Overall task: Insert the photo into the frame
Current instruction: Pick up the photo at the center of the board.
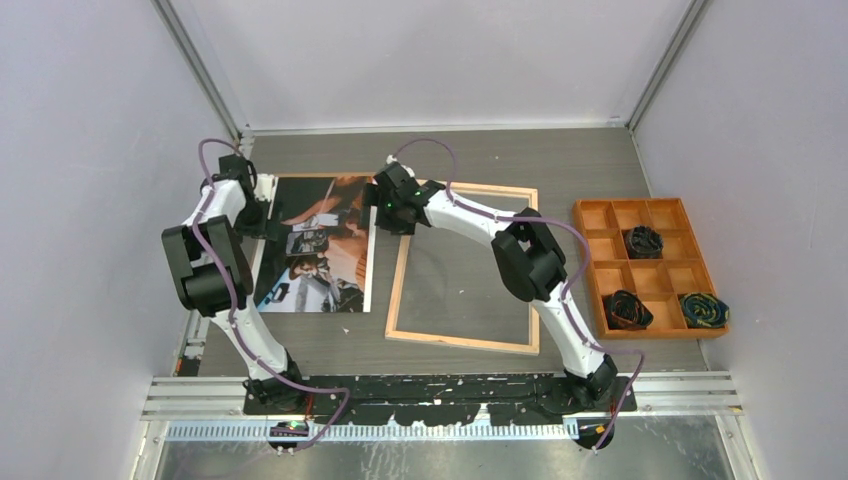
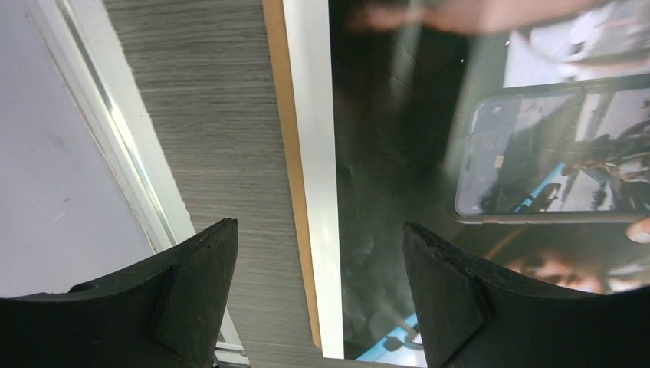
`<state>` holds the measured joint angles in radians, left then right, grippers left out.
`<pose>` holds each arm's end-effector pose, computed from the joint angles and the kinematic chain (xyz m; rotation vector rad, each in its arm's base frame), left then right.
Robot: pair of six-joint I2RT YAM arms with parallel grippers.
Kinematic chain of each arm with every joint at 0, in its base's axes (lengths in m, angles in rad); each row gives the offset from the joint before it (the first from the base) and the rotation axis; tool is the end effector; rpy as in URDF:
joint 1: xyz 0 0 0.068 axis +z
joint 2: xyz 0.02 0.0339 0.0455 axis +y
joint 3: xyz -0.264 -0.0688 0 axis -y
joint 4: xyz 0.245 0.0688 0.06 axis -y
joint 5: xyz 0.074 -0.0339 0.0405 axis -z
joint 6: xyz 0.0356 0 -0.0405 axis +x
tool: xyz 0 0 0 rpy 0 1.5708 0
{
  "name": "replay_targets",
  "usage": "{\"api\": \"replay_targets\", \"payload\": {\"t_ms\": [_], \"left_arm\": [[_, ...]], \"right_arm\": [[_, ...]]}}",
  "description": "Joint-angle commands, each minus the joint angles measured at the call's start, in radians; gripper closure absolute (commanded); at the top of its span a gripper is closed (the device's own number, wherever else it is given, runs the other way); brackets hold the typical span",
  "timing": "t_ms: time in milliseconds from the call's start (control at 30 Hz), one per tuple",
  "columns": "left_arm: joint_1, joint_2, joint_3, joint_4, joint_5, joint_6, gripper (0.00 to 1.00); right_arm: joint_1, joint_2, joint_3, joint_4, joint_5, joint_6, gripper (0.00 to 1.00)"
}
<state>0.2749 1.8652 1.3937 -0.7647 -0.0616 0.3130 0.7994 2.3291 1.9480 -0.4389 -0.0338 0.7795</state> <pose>0.3633 0.1047 0.2049 0.0392 2.8305 0.2220 0.3659 0.3780 0.1896 -0.0421 2.5364 0.7399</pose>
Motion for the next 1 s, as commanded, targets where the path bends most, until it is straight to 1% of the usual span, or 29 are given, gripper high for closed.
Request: {"api": "replay_targets", "payload": {"t_ms": [0,133,267,433,600,800,967], "left_arm": [[-0.002,0.020,-0.035,0.103,-0.014,0.036,0.21],[-0.003,0.033,-0.063,0.117,-0.010,0.047,0.21],[-0.004,0.038,-0.091,0.125,-0.002,0.059,0.21],[-0.007,0.041,-0.111,0.126,0.003,0.071,0.21],[-0.028,0.049,-0.123,0.102,0.005,0.072,0.21],[-0.049,0.042,-0.129,0.086,0.013,0.072,0.21],[-0.064,0.047,-0.123,0.085,0.010,0.080,0.21]], "right_arm": [[0.013,-0.042,-0.026,0.002,0.065,0.046,0.09],[0.020,-0.039,-0.056,0.020,0.050,0.073,0.11],[0.035,-0.015,-0.051,0.022,0.048,0.094,0.13],[0.051,0.023,-0.045,0.027,-0.010,0.140,0.18],[0.053,0.007,-0.081,0.074,-0.039,0.188,0.22],[0.053,-0.015,-0.068,0.127,-0.088,0.226,0.31],[0.055,-0.054,-0.067,0.151,-0.093,0.228,0.38]]}}
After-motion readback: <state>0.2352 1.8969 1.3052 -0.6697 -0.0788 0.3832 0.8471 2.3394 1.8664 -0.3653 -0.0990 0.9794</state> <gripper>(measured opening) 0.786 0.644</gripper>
